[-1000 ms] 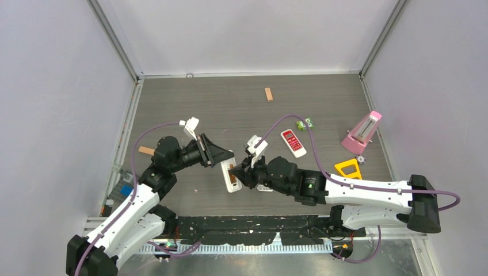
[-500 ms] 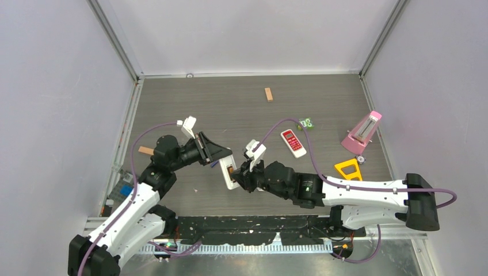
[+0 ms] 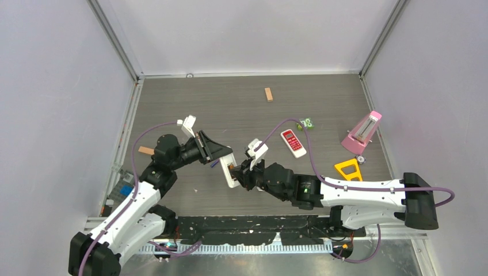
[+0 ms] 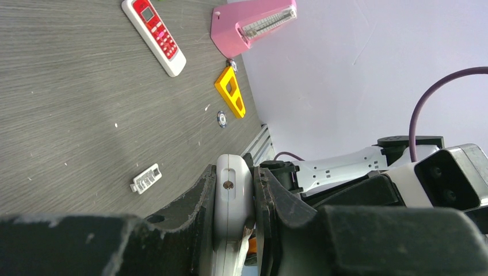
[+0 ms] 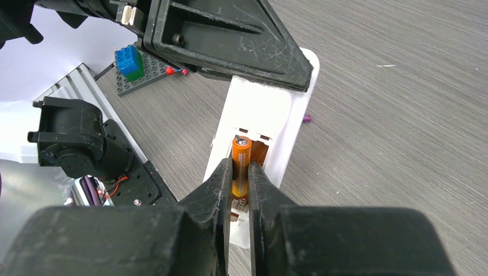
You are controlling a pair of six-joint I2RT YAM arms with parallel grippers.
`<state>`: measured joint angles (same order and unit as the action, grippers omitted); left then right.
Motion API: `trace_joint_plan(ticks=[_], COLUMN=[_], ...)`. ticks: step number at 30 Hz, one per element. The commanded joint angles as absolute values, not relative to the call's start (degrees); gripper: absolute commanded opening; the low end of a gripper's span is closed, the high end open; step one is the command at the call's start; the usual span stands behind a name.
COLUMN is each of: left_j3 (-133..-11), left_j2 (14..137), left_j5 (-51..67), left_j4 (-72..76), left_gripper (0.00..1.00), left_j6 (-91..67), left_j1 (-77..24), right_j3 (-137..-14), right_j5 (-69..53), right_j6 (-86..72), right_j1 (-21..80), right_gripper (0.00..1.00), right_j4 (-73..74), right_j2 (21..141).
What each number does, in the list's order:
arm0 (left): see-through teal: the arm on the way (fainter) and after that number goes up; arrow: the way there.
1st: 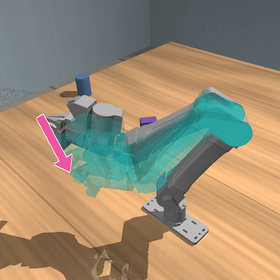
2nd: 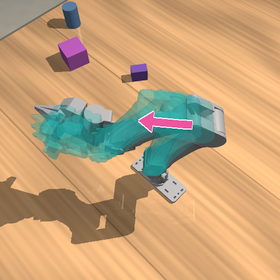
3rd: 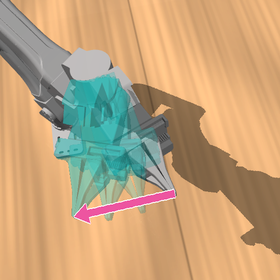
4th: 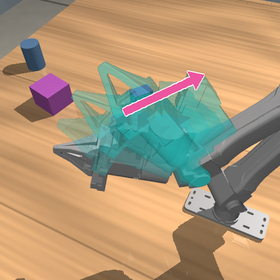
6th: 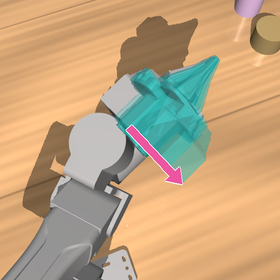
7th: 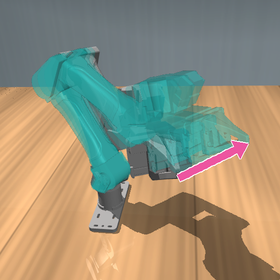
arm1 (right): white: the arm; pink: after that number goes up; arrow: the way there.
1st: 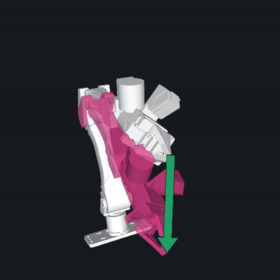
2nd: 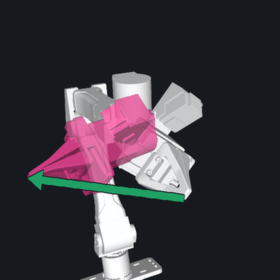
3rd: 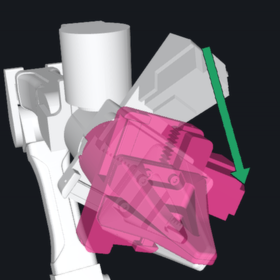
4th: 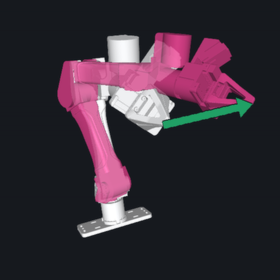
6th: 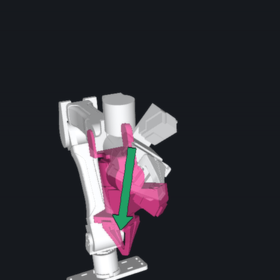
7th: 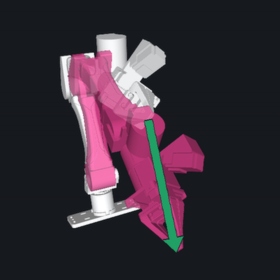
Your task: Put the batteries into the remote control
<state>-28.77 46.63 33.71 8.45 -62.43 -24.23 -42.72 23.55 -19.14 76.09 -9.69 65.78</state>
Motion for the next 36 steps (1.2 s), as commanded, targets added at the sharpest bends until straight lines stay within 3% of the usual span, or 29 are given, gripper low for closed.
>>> trace_joint_plan(ticks=[1, 19, 36], left_j3=[-29.3, -29.5, -28.4], left_j2=[46.6, 46.3, 47.5], left_j5=[37.4, 37.7, 37.5], left_j4=[12.6, 12.1, 12.1], left_gripper=[0.0, 0.0, 0.0], left_j6=[-63.5, -64.3, -63.0], left_j1=[-24.1, -23.3, -23.2], right_j3=[-42.1, -39.9, -41.5], right_j5=[28.9, 29.2, 27.6], right_j6=[-17.4, -14.0, -17.6], right_j1=[76.1, 77.3, 77.3], right_gripper=[0.05, 0.06, 0.39], right_j4=[-10.0, -8.7, -6.9], right_j2=[66.7, 69.5, 65.5])
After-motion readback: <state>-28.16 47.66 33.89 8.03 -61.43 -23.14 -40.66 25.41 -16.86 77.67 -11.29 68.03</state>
